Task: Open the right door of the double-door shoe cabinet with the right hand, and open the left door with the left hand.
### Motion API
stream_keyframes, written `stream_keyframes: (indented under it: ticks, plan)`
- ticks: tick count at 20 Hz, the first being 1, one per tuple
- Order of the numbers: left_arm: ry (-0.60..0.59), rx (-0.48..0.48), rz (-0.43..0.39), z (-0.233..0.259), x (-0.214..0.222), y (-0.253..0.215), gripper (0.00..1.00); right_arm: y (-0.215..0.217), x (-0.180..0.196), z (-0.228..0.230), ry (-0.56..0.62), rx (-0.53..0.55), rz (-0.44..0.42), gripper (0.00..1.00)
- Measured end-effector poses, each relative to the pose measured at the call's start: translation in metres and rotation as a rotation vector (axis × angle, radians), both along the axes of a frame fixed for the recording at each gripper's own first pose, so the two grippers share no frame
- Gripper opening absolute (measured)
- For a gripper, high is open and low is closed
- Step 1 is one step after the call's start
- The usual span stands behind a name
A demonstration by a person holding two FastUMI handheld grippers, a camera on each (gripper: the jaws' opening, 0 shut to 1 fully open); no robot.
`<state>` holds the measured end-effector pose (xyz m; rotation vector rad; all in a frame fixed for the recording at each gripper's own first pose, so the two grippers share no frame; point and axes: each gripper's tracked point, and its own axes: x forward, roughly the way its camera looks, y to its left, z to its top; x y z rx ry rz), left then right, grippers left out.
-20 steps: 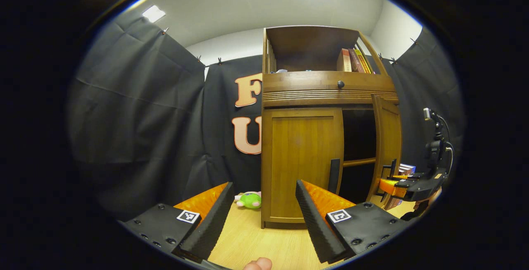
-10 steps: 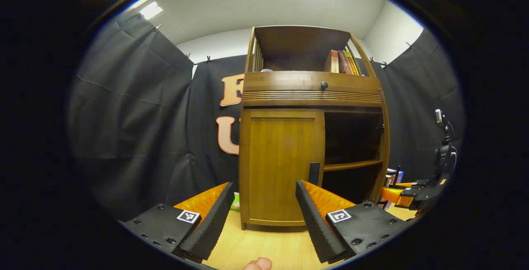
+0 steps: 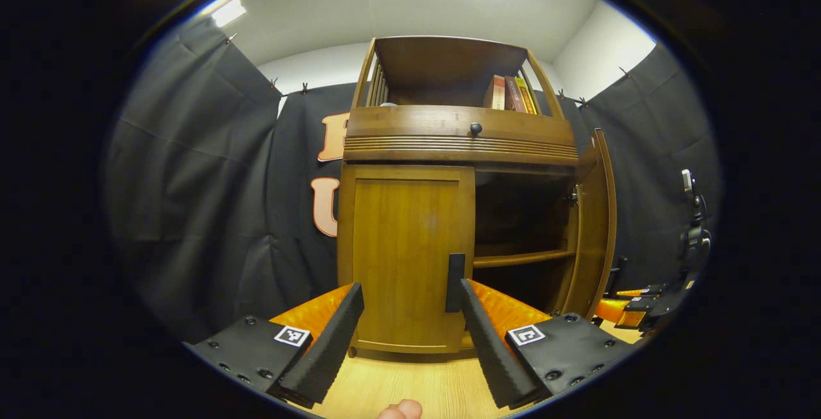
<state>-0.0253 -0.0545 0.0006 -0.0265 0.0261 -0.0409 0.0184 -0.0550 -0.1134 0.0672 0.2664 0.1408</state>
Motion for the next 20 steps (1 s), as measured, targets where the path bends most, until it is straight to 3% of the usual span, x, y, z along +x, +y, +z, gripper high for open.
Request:
stream_keyframes:
  ticks: [3, 4, 6, 8, 9, 12, 13, 14, 16, 17, 20]
  plan:
    - [-0.004, 0.003, -0.007, 0.000, 0.002, -0.004, 0.98, -0.010, -0.003, 0.001, 0.000, -0.031, -0.020, 0.22]
    - [-0.004, 0.002, -0.011, -0.001, 0.002, -0.005, 0.98, -0.012, -0.003, 0.002, 0.002, -0.034, -0.026, 0.29]
    - [-0.001, 0.002, -0.018, 0.000, 0.003, -0.009, 0.97, -0.016, -0.007, 0.001, 0.006, -0.041, -0.040, 0.10]
    - [-0.005, 0.006, -0.019, 0.000, 0.003, -0.009, 0.94, -0.022, -0.008, 0.002, 0.000, -0.053, -0.059, 0.27]
    - [-0.005, 0.007, -0.021, 0.000, 0.003, -0.010, 0.94, -0.024, -0.008, 0.002, -0.001, -0.058, -0.068, 0.17]
    - [-0.002, 0.008, -0.024, -0.001, 0.004, -0.012, 0.94, -0.036, -0.012, 0.004, -0.001, -0.069, -0.093, 0.16]
    - [-0.002, 0.008, -0.025, 0.000, 0.003, -0.012, 0.94, -0.041, -0.013, 0.004, -0.001, -0.071, -0.103, 0.16]
    - [-0.003, 0.007, -0.027, -0.001, 0.005, -0.013, 0.94, -0.047, -0.015, 0.004, -0.001, -0.071, -0.117, 0.25]
    - [-0.003, 0.006, -0.034, -0.002, 0.006, -0.016, 0.94, -0.061, -0.015, 0.002, -0.001, -0.072, -0.163, 0.02]
    - [-0.001, 0.006, -0.038, -0.002, 0.006, -0.018, 0.94, -0.067, -0.016, 0.002, -0.001, -0.074, -0.182, 0.12]
    - [-0.001, 0.009, -0.056, -0.003, 0.007, -0.025, 0.99, -0.086, -0.015, 0.003, 0.000, -0.087, -0.225, 0.06]
